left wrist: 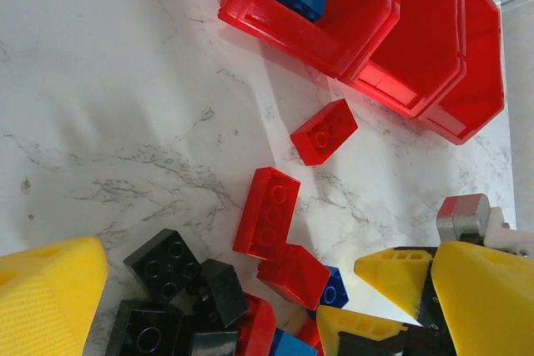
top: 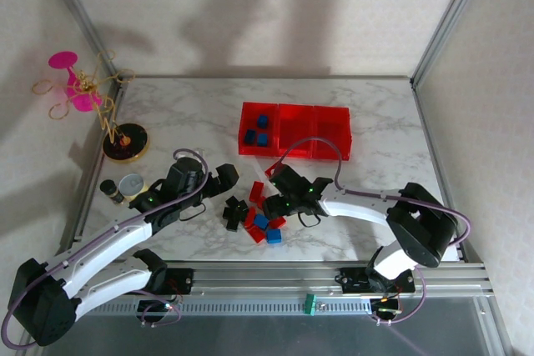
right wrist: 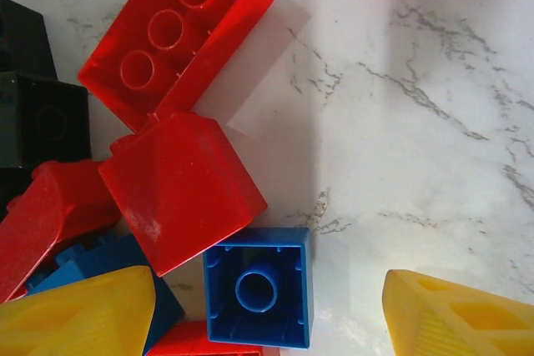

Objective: Sort the legos into containers by color
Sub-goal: Pick up the lego from the bottom-center of the table.

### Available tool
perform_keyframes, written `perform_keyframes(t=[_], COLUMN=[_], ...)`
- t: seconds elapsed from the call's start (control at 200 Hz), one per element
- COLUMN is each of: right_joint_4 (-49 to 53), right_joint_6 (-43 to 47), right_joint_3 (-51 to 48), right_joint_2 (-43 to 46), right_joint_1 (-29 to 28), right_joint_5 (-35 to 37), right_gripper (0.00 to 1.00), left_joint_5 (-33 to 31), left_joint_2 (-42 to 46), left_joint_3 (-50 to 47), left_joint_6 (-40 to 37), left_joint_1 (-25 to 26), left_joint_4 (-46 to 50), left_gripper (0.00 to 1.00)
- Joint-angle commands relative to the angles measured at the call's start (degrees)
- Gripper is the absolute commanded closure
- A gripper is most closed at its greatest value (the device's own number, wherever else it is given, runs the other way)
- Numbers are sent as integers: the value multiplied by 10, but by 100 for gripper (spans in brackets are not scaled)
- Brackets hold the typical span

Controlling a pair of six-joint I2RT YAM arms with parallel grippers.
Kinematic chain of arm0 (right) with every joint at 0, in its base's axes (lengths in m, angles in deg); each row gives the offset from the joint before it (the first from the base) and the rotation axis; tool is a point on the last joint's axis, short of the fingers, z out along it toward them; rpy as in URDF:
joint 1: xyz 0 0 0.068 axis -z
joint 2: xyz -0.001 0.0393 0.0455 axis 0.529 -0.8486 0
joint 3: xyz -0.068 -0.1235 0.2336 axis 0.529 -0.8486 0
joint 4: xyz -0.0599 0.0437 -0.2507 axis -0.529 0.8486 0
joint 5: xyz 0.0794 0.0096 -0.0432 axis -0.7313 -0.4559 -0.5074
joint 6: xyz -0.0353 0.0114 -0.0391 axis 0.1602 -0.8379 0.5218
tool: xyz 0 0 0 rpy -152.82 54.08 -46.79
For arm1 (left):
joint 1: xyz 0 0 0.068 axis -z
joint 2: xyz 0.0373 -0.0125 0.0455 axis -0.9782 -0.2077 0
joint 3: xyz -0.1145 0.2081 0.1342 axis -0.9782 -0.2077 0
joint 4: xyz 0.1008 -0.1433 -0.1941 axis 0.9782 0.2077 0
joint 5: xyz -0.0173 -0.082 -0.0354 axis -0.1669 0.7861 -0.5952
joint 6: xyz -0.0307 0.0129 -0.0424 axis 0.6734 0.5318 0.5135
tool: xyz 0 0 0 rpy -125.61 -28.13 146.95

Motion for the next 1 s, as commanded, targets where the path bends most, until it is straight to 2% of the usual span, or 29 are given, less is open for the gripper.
perform_keyframes(t=[0.0,0.581,0.821,0.996], right_joint_4=[-15,-10,6,1], right_joint_6=[12,31,31,38], right_joint_3=[-9,-9,-17,-31], right_joint_2=[-7,-42,-18,6], right_joint_1=[-6,-6,-5,-6], right_joint_5=[-11,2,15,-1], right_gripper=[29,40,46,44], left_joint_5=[-17,-17,-19,-18], left_joint_2=[6,-14,-19,-24], left_joint_3=[-9,-1,5,8], left_joint_6=[5,4,3,2], left_joint_1=[5,7,7,8], left_joint_4=[3,-6,-6,-7], left_gripper=[0,0,0,0])
